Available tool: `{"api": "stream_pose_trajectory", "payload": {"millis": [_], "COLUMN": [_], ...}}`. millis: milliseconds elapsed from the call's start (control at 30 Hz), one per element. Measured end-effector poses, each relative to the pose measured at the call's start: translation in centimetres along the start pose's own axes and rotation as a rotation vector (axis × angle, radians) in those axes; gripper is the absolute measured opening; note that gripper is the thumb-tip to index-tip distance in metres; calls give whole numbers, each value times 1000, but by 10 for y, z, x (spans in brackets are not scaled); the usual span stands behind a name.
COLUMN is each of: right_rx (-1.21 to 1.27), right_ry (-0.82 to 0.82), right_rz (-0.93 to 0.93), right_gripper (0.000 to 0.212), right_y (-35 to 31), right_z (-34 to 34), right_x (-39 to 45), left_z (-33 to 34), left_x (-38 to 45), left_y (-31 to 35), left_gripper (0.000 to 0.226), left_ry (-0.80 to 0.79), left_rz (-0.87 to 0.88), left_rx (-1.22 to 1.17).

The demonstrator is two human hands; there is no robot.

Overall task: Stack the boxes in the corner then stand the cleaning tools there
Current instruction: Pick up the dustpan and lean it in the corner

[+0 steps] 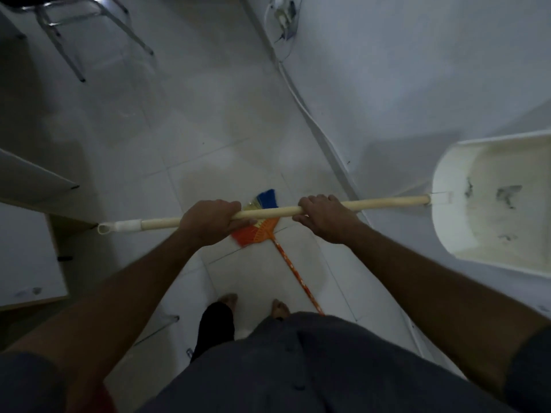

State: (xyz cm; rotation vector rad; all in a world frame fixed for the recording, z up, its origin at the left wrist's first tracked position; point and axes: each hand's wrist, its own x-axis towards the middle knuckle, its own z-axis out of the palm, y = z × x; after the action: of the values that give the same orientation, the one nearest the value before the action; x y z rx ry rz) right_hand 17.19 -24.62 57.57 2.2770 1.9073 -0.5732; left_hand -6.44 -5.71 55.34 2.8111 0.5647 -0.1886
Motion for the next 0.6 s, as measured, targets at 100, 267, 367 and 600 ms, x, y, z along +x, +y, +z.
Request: {"api": "stream_pose_trajectory", "payload": {"millis": [100, 267, 367, 600], "right_rx": [81, 191, 240, 361], "right_ry": [29, 73, 141, 248], "right_rz": [112, 335, 478, 779], "right_gripper": [36, 34, 32, 41], "right_y": [-10, -27, -39, -60], "right_z": [-16, -29, -29, -9], "right_x": [-23, -62, -95, -180], "left_z": [-28, -60, -73, -81], "left_x": [11, 41, 58, 79], "left_y": [5, 22, 46, 123], "left_gripper": [65, 50, 46, 49], "left_ry": [82, 229, 251, 331], "left_rz": [97, 364, 520, 857], "left_rx": [65, 73, 68, 130]}}
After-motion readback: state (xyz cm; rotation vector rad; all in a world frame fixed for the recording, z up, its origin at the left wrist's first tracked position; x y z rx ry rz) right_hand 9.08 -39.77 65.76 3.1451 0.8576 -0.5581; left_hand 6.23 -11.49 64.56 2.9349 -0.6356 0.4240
